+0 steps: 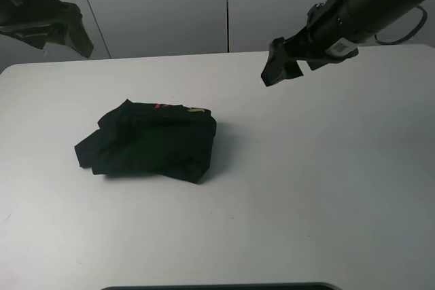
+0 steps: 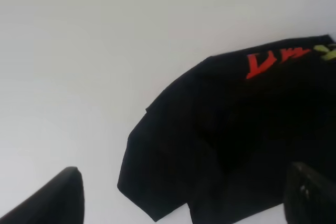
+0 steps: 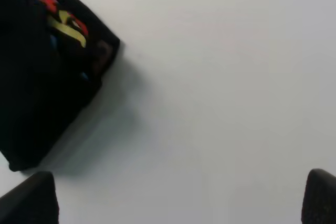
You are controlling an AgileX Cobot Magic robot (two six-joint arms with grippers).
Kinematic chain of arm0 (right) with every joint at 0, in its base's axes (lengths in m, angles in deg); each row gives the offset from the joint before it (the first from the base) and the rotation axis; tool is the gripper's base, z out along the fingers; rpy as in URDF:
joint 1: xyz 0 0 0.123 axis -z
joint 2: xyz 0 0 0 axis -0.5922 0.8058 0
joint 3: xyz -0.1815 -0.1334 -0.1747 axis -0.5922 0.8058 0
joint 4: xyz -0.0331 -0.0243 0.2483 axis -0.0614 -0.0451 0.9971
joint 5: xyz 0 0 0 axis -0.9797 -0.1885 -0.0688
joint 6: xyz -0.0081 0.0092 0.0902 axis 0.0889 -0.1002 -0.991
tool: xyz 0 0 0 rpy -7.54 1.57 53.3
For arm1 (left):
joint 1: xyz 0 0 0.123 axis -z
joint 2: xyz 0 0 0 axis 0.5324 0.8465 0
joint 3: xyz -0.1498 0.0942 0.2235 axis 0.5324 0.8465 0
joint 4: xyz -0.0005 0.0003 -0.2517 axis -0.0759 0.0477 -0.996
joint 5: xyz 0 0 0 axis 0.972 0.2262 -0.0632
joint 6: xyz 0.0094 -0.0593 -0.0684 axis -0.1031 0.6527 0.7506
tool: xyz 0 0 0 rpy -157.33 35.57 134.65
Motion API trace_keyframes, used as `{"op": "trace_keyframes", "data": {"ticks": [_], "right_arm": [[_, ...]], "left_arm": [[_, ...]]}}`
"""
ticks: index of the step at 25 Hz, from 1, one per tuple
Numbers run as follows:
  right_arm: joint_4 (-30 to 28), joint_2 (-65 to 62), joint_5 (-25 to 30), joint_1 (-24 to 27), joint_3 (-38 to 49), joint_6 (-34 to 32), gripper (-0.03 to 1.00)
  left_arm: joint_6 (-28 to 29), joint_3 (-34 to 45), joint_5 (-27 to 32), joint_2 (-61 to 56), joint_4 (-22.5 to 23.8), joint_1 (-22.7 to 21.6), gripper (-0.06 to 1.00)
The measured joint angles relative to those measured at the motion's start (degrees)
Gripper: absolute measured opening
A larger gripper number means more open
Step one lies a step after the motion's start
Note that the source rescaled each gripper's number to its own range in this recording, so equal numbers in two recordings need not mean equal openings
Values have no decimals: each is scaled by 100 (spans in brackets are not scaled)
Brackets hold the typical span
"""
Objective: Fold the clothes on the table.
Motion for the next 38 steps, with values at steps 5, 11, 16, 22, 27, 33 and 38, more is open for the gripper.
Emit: {"op": "trace_keyframes", "data": {"ticks": [5,11,16,22,27,33,38], "right_arm": [[-324,-1081,720,0,0,-277,100],[-933,-2173,1986,0,0,-797,100],[-942,-3130,2373,0,110,-943,100],[-942,-4366,2518,0,1053,-1051,100],[-942,-5511,2631,0,1807,-1131,100],[-942,-6778,2641,0,2389,-1282,100],[-942,-7665,2641,0,2659,-1352,100]], "left_arm": [[-76,0,408,-1046,22,0,99],[-96,378,812,-2371,22,0,99],[-96,1393,836,-3711,22,0,99],[-5,2332,1118,-5208,-45,0,99],[198,2707,1703,-6187,-92,0,99],[311,2983,1827,-7097,-196,0,99],[323,3102,1837,-7747,-311,0,99]]}}
